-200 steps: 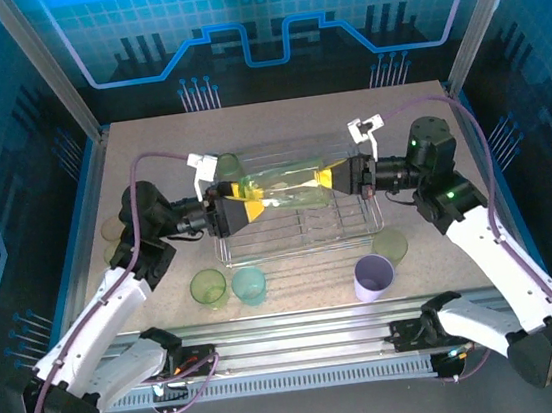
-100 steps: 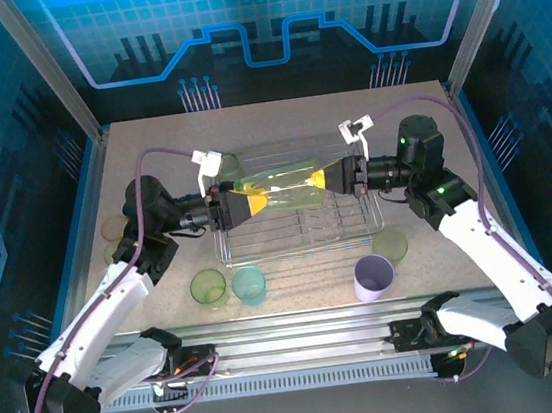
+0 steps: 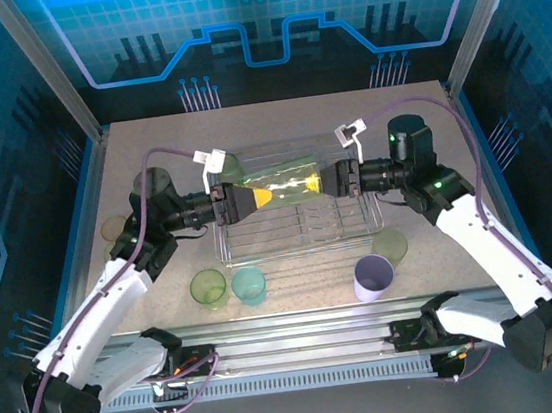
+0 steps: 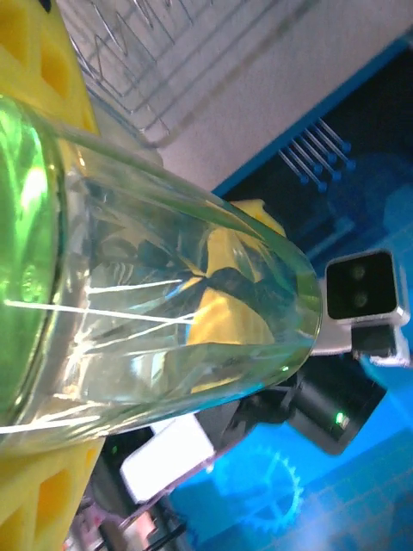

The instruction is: Load the cups into the dish rack

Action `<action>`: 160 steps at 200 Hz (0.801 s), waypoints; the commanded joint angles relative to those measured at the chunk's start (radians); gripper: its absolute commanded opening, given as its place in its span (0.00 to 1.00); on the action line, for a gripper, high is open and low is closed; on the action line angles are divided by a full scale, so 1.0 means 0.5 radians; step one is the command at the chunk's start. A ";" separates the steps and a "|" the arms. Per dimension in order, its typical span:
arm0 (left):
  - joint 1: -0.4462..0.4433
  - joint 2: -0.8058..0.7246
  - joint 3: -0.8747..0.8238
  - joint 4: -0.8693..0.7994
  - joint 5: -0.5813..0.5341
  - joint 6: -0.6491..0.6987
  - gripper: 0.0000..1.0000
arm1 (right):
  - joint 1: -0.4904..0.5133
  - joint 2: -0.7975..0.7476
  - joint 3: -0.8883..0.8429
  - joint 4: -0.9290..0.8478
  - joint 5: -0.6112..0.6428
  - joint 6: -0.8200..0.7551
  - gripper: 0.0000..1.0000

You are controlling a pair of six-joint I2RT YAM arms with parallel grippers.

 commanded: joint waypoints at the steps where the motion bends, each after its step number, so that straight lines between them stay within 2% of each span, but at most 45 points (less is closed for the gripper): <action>1: -0.004 -0.064 0.238 -0.730 -0.562 0.353 0.01 | -0.064 0.004 0.157 -0.672 0.523 -0.303 0.48; 15: -0.004 -0.018 0.371 -1.056 -0.787 0.439 0.00 | -0.098 -0.004 0.181 -0.874 0.806 -0.383 0.49; 31: -0.006 0.084 0.545 -1.401 -0.969 0.496 0.00 | -0.131 -0.044 0.162 -0.974 1.003 -0.436 0.50; 71: -0.014 0.418 0.931 -2.111 -1.401 0.511 0.00 | -0.183 -0.162 0.074 -1.011 1.132 -0.481 0.50; 160: -0.112 1.022 1.351 -2.626 -1.874 0.628 0.00 | -0.228 -0.215 0.019 -1.020 1.172 -0.500 0.50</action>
